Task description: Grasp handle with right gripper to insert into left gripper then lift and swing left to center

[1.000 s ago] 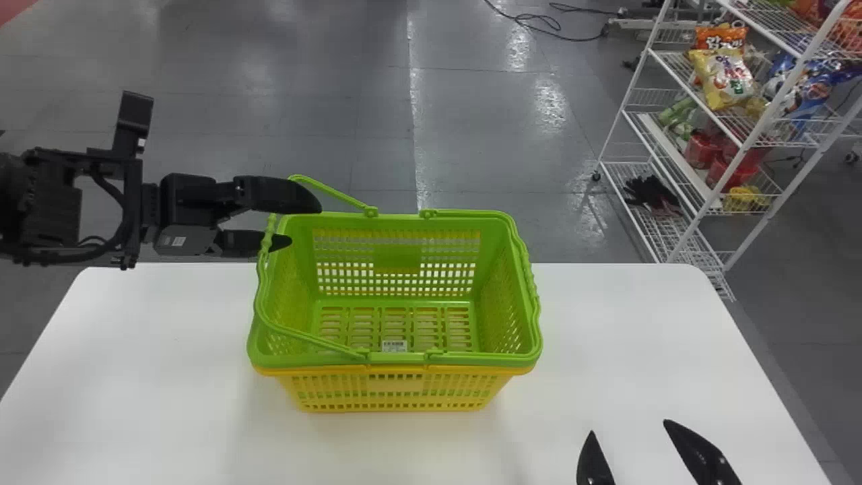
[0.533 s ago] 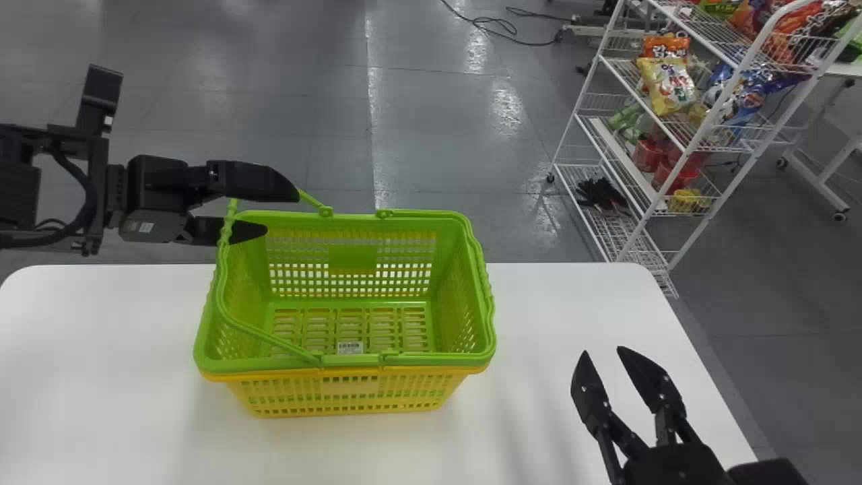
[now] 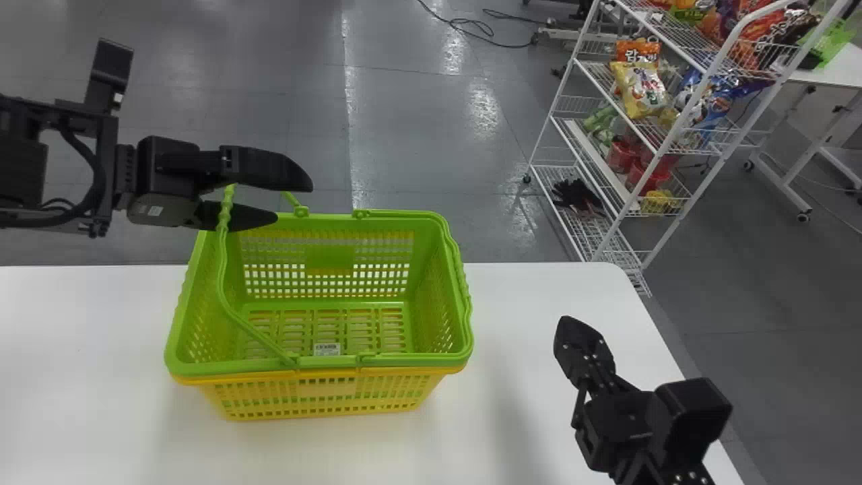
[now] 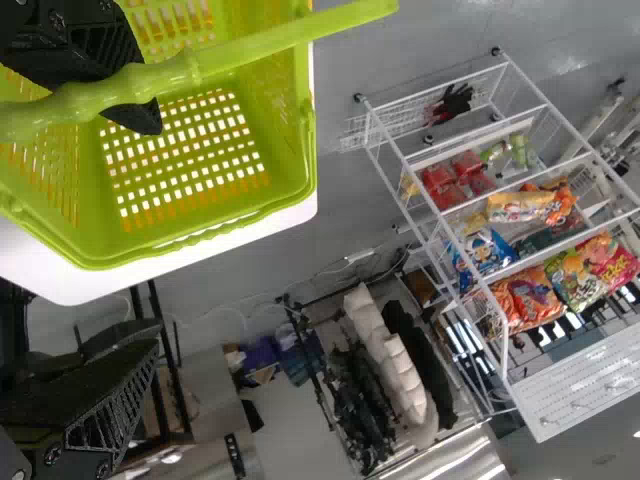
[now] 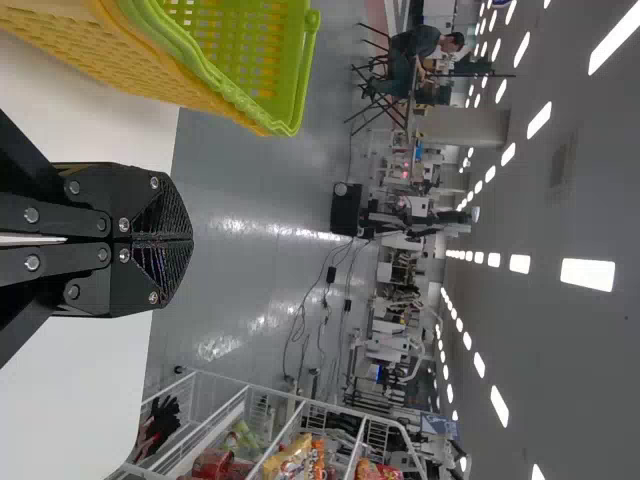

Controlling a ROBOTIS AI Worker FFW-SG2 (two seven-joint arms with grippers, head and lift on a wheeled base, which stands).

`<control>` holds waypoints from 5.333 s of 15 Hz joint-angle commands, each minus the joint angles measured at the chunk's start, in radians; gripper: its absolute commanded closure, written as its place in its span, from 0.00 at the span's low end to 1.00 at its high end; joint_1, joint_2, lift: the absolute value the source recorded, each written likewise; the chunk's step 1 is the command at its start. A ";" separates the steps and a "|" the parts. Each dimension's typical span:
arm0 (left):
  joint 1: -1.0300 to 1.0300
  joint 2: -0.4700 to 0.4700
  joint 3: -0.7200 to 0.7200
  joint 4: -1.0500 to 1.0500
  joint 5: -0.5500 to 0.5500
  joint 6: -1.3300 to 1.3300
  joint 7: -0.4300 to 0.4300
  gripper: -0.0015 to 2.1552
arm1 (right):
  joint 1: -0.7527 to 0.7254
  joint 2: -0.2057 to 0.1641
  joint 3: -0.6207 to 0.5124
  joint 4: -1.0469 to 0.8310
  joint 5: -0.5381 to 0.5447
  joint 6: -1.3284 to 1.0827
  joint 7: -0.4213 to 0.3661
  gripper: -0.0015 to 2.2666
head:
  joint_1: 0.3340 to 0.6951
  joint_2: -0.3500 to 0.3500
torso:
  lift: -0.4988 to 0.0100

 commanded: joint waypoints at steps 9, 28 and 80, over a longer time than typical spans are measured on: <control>0.014 -0.033 -0.019 -0.002 0.002 0.001 0.002 0.02 | -0.196 -0.060 0.123 0.087 0.165 0.183 -0.014 0.96 | 1.00 0.18 | 0.80; 0.064 -0.030 0.004 -0.038 0.020 0.001 -0.001 0.02 | -0.344 -0.080 0.243 0.204 0.209 0.276 -0.016 0.95 | 1.00 0.26 | 0.80; 0.018 -0.086 -0.011 0.042 0.035 0.001 -0.007 0.02 | -0.387 -0.011 0.593 -0.025 0.265 0.481 -0.039 0.95 | 1.00 0.52 | 0.80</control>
